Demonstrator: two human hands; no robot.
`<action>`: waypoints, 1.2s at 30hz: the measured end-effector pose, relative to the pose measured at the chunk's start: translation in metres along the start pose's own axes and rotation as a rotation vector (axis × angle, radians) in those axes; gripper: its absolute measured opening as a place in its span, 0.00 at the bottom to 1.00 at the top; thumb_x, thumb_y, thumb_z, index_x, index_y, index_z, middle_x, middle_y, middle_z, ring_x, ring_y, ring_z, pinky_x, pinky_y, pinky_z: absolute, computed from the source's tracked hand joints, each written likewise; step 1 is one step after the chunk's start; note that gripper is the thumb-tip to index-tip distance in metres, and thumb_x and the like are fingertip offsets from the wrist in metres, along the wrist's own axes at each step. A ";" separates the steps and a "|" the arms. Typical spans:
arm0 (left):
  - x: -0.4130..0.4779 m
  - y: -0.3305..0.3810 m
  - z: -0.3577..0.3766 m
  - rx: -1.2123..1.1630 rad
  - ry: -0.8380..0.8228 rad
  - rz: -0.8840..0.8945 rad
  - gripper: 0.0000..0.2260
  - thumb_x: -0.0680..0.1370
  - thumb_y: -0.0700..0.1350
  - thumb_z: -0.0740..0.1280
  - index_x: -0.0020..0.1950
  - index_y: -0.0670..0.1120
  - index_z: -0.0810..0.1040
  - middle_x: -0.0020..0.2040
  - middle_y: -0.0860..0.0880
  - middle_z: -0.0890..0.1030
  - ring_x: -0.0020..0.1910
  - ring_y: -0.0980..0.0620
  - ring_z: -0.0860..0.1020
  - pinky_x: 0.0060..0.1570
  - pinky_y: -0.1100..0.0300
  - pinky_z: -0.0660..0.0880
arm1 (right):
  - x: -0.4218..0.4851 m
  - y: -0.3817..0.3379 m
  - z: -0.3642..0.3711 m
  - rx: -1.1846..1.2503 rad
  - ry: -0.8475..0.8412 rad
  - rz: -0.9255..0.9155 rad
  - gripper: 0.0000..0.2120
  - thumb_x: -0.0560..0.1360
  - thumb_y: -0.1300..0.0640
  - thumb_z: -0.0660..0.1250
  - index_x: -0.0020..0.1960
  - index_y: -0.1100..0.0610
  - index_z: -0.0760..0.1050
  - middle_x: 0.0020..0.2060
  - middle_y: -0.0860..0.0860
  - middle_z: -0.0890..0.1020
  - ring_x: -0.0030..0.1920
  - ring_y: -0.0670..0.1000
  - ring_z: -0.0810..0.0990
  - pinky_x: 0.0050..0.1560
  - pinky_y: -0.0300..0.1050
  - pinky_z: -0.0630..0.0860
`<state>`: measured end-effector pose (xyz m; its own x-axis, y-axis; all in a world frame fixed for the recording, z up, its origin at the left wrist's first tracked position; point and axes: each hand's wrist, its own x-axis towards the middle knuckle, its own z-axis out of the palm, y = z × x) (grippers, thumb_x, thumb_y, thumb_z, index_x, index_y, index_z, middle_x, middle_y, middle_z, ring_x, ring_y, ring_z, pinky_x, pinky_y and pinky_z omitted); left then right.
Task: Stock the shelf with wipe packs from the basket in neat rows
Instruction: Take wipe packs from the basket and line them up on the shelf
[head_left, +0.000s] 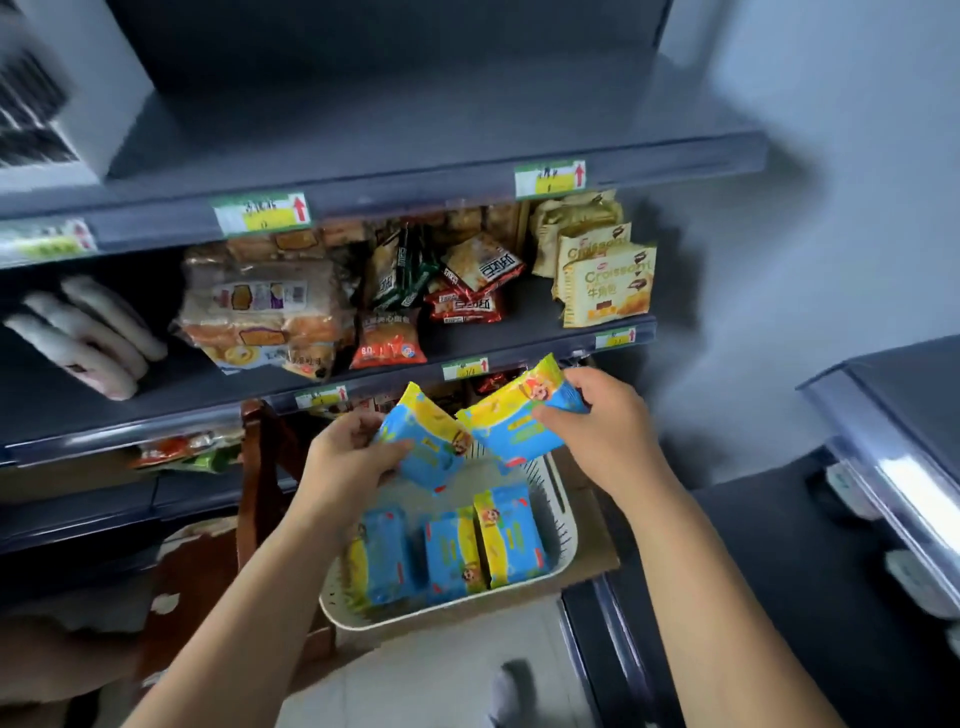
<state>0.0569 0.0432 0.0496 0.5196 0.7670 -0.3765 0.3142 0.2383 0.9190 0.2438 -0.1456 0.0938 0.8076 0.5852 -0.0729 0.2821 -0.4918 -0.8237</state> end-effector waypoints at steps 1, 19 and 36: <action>-0.004 0.009 -0.001 0.002 -0.014 0.034 0.11 0.70 0.34 0.78 0.50 0.42 0.82 0.46 0.41 0.86 0.44 0.40 0.85 0.47 0.46 0.82 | -0.005 -0.007 -0.003 0.014 0.031 -0.006 0.09 0.74 0.53 0.75 0.49 0.53 0.78 0.43 0.50 0.83 0.44 0.49 0.82 0.41 0.49 0.79; -0.099 0.109 0.041 0.023 -0.589 0.367 0.14 0.70 0.33 0.78 0.54 0.44 0.84 0.50 0.41 0.87 0.51 0.39 0.86 0.54 0.37 0.81 | -0.166 -0.047 -0.074 0.163 0.566 0.008 0.07 0.72 0.56 0.77 0.46 0.50 0.80 0.40 0.45 0.85 0.41 0.44 0.83 0.41 0.46 0.80; -0.293 0.146 0.236 0.098 -1.173 0.623 0.09 0.73 0.31 0.75 0.50 0.41 0.83 0.46 0.46 0.88 0.44 0.49 0.87 0.43 0.54 0.84 | -0.376 -0.012 -0.228 0.026 1.146 0.137 0.08 0.70 0.60 0.79 0.46 0.51 0.83 0.41 0.45 0.85 0.41 0.42 0.83 0.40 0.35 0.77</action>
<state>0.1378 -0.2873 0.2666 0.9532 -0.2445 0.1779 -0.1943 -0.0444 0.9799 0.0543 -0.5069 0.2593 0.8307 -0.4072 0.3797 0.1560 -0.4844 -0.8608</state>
